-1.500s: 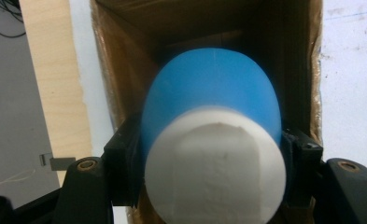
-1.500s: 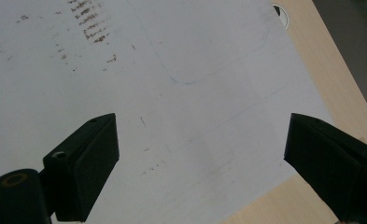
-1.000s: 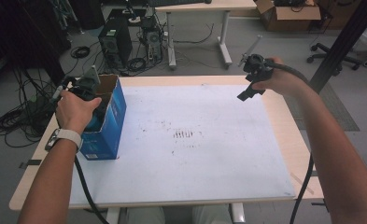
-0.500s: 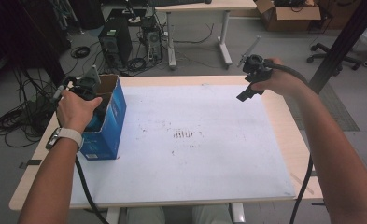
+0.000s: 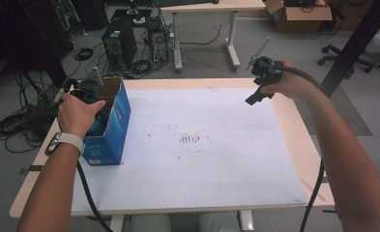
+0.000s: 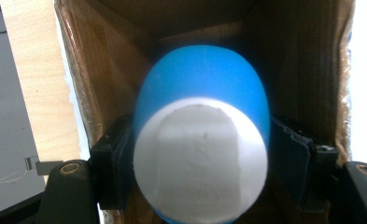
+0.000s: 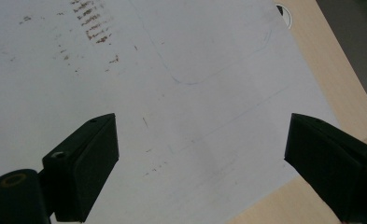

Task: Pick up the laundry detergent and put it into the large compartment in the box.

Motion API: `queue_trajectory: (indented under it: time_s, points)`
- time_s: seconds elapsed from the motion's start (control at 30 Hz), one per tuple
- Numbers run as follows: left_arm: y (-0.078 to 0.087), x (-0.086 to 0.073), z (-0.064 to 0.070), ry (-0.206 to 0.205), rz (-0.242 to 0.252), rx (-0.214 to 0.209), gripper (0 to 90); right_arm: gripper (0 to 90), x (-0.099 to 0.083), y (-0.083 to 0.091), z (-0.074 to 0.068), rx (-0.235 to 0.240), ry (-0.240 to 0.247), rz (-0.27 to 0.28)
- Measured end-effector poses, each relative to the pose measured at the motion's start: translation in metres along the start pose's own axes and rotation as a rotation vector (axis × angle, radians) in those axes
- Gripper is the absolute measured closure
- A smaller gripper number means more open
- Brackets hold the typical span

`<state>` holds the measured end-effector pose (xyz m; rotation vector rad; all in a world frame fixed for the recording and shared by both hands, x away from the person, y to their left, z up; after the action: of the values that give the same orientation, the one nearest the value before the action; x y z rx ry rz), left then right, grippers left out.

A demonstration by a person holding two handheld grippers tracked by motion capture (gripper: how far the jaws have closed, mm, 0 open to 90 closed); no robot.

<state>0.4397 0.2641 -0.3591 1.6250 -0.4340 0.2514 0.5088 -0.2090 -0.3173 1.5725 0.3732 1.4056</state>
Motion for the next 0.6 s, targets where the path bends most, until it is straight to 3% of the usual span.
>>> queue_trajectory:
  time_s: [0.2, 0.6]
  points:
    - [0.009, 0.005, 0.0, -0.017, 0.025, 0.023, 25.4, 9.8, 0.001, 0.002, -0.001, -0.003, 0.003, 0.003]
    - [0.033, 0.018, -0.001, -0.021, 0.074, 0.019, 24.1, 9.8, 0.0, 0.007, -0.002, -0.006, 0.006, 0.007]
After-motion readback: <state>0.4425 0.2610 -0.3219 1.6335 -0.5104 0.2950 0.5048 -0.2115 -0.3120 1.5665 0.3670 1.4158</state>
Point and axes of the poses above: each handheld gripper's, and its own axes: y roughly backward along the jaws, x roughly out of its top, z roughly to its right, the point moved 9 cm from there along -y, roughly forward along the jaws, and after that the axes turned 15 degrees about z, right-handed, at the moved point
